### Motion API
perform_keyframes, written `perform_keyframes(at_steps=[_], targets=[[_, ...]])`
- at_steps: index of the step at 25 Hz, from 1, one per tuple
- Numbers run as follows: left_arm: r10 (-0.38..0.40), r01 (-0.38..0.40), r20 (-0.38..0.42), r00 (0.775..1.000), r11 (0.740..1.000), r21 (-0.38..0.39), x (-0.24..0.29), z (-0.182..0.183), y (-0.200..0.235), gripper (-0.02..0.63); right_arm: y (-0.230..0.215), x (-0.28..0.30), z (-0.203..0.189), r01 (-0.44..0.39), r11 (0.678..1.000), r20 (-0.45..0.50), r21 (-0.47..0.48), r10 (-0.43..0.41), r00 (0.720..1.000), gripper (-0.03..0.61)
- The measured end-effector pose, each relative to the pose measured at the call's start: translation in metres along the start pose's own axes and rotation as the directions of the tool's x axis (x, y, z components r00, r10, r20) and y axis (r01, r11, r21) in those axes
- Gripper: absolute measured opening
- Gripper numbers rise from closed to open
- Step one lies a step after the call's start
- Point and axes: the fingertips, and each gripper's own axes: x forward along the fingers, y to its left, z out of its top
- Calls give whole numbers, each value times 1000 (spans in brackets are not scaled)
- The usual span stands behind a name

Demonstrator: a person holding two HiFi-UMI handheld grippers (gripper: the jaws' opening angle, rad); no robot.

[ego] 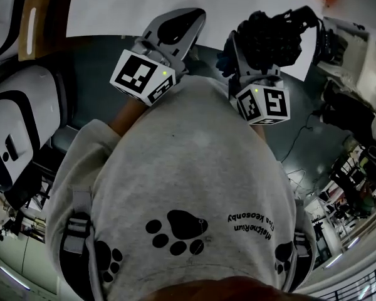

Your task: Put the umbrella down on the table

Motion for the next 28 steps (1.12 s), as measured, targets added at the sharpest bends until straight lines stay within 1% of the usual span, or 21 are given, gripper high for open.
perform_keyframes(at_steps=[5,14,19,23,28], targets=[[36,-36,-5,999,999,-20,23,-12,21,18,-23,29,-10,-16,1000,-32,-2,16,999,264],[65,-65,-10,998,997,-32,31,-15,51,18,-25,61,-27,-41,999,-93,-29,38,995,264],[67,-68,-22,998,997,-48,34,-22,56,18,-30,72,-42,-46,999,-137,-15,43,990,264],[68,-69,-31,997,996,-57,35,-29,57,18,-36,80,-57,-42,999,-182,-28,36,983,264],[73,-77,-61,995,994,-74,38,-44,59,18,-48,89,-80,-29,999,-236,-34,21,972,264]])
